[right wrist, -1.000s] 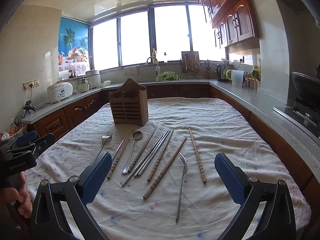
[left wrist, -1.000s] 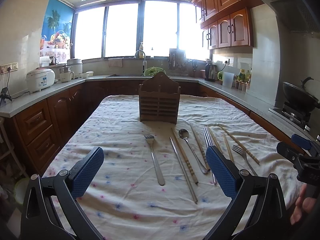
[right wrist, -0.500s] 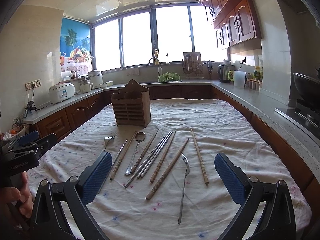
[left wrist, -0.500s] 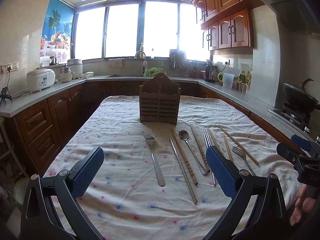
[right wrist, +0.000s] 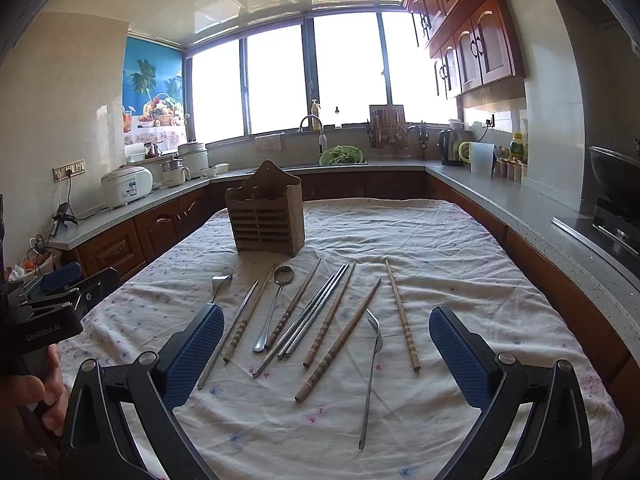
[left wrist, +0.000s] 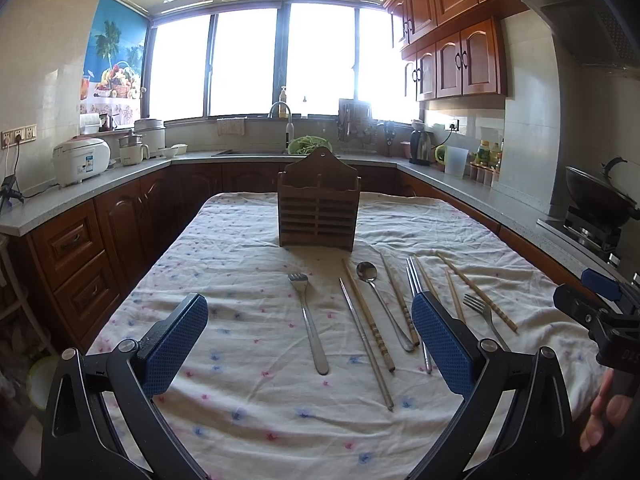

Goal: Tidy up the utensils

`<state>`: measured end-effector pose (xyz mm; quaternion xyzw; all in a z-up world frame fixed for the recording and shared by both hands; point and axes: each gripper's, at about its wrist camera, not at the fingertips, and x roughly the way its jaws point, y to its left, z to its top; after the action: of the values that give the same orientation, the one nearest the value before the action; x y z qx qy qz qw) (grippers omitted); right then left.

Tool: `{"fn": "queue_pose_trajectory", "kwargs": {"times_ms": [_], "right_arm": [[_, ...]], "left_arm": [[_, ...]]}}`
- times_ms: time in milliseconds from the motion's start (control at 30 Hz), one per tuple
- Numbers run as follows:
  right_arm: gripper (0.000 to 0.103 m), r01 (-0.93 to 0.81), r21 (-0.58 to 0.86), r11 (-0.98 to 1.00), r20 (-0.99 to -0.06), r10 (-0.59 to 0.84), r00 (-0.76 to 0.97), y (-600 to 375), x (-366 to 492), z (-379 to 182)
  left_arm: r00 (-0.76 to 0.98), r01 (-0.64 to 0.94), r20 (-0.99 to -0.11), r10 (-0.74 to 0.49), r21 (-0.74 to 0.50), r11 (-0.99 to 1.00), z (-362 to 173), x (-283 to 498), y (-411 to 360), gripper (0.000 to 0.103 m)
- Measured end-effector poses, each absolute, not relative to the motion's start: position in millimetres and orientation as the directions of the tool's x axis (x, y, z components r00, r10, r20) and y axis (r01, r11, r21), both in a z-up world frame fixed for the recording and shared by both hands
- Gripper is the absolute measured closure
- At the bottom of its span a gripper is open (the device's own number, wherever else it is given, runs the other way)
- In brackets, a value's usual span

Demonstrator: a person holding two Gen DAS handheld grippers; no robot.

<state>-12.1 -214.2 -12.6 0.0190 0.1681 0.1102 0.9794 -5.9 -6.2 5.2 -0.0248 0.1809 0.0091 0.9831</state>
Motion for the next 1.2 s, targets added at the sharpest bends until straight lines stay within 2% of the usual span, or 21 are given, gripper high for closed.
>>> {"fn": "queue_pose_trajectory", "kwargs": {"times_ms": [667,967,1200], "right_arm": [[0.0,-0.215,0.087,0.973,-0.337,0.231,0.913,-215,-8,-11],[0.0,-0.22,0.123,0.968,-0.383,0.251,0.889,-222,16,-9],[0.001,-0.215,0.164,0.963,-0.442,0.266,0.857,-232,49,-10]], "left_arm": [[0.928,-0.022,-0.372,0.004,-0.046,0.999,4,1,-8,0.0],[0.869,-0.006,-0.492,-0.048,-0.108,0.994,-9,34,0,0.0],[0.827,0.019,-0.554,-0.092,-0.136,0.991,-9,73,0,0.0]]}}
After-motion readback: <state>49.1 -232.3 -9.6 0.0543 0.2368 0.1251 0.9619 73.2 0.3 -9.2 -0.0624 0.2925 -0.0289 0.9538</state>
